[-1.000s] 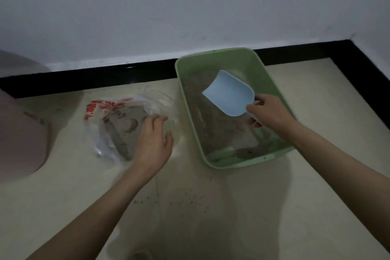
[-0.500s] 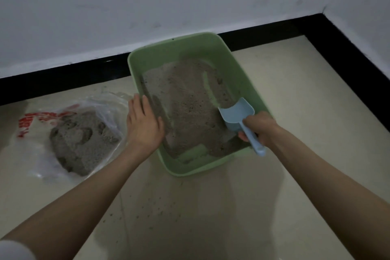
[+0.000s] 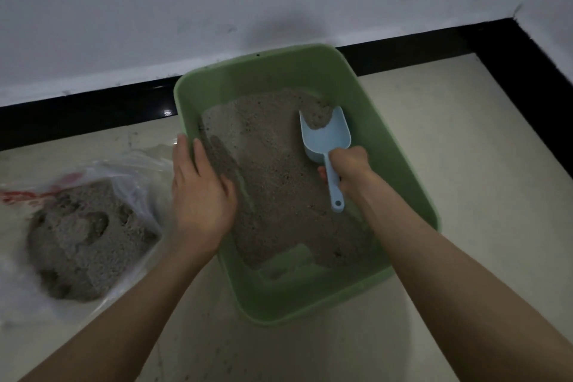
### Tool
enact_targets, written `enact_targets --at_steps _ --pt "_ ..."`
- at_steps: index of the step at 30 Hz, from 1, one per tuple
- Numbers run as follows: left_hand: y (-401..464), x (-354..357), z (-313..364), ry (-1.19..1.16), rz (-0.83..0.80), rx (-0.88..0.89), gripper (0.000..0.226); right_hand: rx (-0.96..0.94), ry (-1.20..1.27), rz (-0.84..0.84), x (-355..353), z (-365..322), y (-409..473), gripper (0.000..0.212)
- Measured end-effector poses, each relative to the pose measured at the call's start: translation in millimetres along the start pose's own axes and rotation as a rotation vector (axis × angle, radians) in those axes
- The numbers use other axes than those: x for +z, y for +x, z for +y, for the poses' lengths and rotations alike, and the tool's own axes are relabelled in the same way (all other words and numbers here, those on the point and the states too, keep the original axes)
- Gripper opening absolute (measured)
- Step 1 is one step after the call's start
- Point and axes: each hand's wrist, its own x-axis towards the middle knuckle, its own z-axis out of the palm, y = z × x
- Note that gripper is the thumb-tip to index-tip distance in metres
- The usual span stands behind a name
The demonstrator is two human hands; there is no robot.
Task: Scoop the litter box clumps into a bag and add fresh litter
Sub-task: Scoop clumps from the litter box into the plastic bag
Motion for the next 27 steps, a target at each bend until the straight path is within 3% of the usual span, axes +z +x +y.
enact_targets --at_steps 6,14,27 --pt "2 5 -3 -0.006 0.063 0.031 0.063 -0.005 -0.051 -0.016 14 -27 36 0.038" --pt "3 7 -4 -0.067 0.085 0.03 0.064 0.007 0.255 0.018 13 -15 63 0.037" --pt "5 8 -4 -0.005 0.024 -0.014 0.067 0.011 0.331 -0.139 2 -12 60 0.02"
